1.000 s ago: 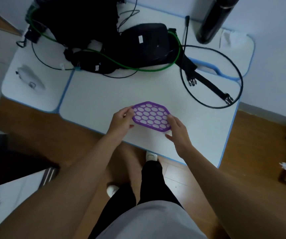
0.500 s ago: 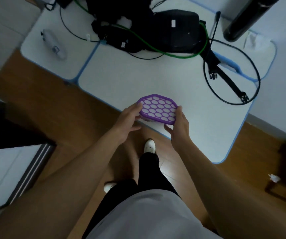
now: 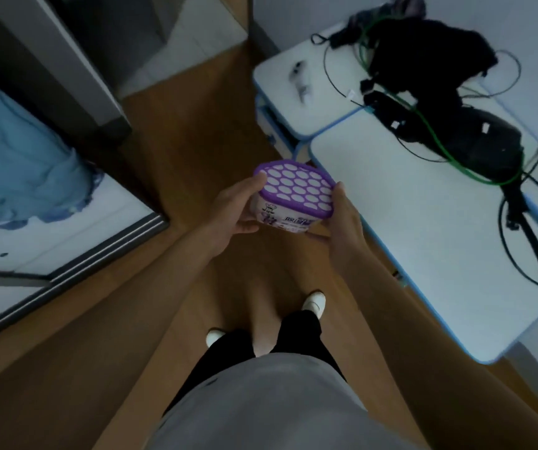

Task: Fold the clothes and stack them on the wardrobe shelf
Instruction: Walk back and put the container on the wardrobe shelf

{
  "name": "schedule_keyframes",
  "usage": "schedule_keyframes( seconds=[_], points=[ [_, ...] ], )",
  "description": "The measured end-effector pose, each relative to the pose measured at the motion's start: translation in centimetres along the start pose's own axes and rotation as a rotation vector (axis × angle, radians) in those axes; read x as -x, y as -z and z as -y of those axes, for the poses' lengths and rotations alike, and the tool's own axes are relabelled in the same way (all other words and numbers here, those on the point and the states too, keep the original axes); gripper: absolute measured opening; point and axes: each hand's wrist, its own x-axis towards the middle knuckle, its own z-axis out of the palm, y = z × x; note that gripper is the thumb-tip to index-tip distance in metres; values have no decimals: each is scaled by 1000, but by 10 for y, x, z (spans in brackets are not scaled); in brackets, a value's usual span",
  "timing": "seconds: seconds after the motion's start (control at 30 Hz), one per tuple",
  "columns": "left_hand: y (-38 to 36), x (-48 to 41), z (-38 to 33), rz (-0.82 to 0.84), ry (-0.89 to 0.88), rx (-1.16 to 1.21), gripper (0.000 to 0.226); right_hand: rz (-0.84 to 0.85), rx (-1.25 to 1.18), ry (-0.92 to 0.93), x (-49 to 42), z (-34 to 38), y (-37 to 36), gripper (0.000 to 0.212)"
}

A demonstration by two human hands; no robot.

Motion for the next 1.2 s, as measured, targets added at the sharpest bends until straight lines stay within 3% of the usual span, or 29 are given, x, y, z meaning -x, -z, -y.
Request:
schedule_keyframes(
  seconds=[0.2, 0.37, 0.5, 0.63, 0.83, 1.0, 1.2],
  points=[
    [114, 63, -12, -333, -56, 170, 60, 341, 163, 73, 34, 23, -125, 49],
    [198, 123, -31, -485, -164, 258, 61, 572, 271, 192, 71, 41, -233, 55],
    [258, 157, -54, -612, -249, 319, 68, 642, 326, 233, 94, 57, -315, 50],
    [312, 179, -80, -689, -309, 385, 60, 726, 378, 266, 110, 82, -391, 23],
    [384, 208, -138, -849, -418, 357, 59, 925, 367, 313, 127, 122, -497, 38],
    [437, 224, -188, -1002, -439, 358, 52, 1027, 328, 538, 147, 149, -570, 30],
    [499, 219, -240, -1062, -463, 421, 52, 979, 357, 827, 154, 187, -648, 29]
  ],
)
